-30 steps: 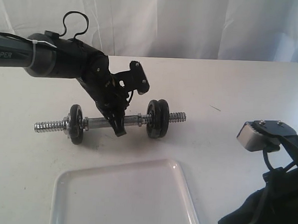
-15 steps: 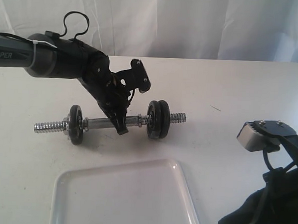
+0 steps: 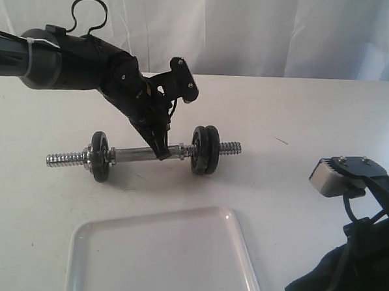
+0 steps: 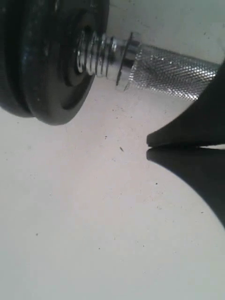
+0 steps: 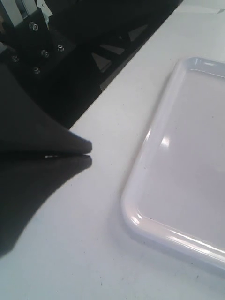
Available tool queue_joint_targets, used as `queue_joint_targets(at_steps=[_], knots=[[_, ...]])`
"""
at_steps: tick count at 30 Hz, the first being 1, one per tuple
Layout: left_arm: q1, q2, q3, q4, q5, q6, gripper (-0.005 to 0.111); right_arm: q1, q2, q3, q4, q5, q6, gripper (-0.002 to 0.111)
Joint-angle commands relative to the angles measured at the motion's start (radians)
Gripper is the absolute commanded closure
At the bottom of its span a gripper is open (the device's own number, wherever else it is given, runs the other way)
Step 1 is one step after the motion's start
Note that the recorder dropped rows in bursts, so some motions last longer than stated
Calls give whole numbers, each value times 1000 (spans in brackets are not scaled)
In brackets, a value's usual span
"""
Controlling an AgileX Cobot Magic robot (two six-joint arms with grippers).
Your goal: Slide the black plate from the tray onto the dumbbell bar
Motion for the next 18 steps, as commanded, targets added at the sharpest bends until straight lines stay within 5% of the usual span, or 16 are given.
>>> queue_joint_targets(at_steps=[1,10,18], knots=[[-3,-29,7,-11,11,-13,107,-2,-6,4,-6,3,-7,108],[105,64,7,26,-92,-35,107,-2,-6,4,-6,3,-11,108],[82,32,8,20,-249,-57,107,-2,-6,4,-6,-5,-11,108]])
